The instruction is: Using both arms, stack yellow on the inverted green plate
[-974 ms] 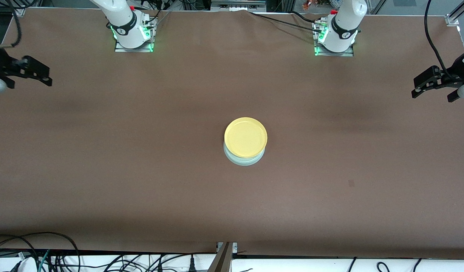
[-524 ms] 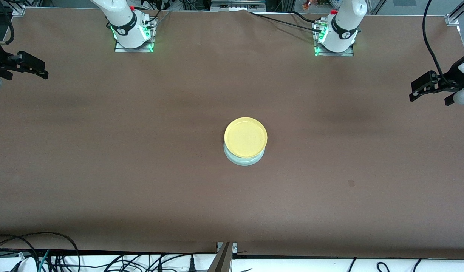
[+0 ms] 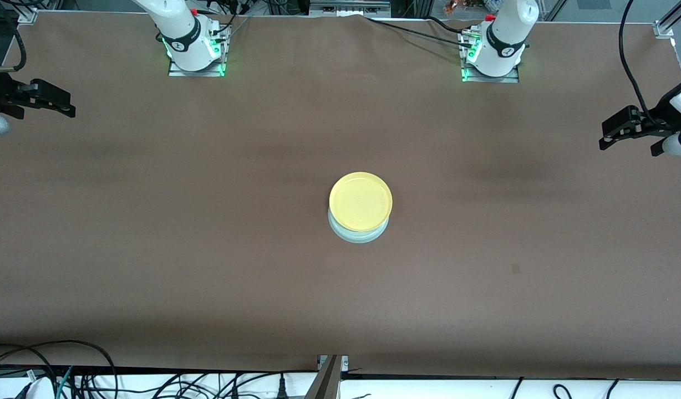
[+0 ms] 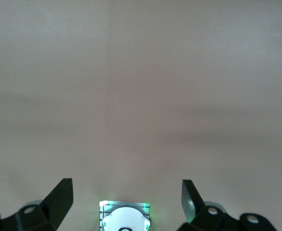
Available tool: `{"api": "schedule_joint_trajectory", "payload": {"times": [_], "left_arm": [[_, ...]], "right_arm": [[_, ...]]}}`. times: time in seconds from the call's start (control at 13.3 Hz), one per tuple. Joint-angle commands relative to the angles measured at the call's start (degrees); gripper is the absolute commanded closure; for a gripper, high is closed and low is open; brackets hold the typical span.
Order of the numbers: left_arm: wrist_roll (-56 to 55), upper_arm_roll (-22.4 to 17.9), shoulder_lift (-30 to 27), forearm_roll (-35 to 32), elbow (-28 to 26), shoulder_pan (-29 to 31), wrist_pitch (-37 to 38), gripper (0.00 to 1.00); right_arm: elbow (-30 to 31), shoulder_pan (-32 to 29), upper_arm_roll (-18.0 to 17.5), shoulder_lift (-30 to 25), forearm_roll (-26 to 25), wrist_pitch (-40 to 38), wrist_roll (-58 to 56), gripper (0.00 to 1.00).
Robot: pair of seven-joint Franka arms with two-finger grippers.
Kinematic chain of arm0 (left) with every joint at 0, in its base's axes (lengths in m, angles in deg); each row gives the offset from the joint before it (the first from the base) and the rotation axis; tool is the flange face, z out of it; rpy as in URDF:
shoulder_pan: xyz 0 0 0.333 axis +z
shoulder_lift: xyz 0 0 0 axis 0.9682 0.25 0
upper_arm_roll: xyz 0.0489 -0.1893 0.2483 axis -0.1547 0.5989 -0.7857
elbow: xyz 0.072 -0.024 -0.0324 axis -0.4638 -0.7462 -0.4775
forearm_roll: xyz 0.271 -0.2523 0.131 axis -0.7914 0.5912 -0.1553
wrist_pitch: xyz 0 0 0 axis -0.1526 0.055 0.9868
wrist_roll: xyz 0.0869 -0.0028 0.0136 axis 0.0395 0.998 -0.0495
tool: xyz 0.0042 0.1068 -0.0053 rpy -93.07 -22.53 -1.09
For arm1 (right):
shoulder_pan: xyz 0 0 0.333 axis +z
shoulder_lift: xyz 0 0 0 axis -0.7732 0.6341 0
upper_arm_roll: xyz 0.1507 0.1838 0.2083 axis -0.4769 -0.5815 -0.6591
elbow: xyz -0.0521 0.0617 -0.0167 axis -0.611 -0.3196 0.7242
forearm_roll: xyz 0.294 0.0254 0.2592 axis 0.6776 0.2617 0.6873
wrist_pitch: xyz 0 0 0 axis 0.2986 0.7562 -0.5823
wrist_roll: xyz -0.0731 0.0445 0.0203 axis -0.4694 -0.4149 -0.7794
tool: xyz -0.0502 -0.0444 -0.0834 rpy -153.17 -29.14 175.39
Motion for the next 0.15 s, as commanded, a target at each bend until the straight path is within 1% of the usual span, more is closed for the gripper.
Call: {"api": "schedule_joint_trajectory", "payload": {"times": [0.0,0.07], "left_arm": [[1.6,0.1,0.8,0.3,1.7,0.1,0.5,0.0],[1.7,0.1,0.8,0.3,1.7,0.0,0.5,0.0]], "right_arm": [[-0.7,-0.8,-0.4,-0.1,1.1,-1.0,0.8,0.0],[-0.7,-0.8,-0.4,-0.1,1.0,-1.0,0.7,0.0]]}}
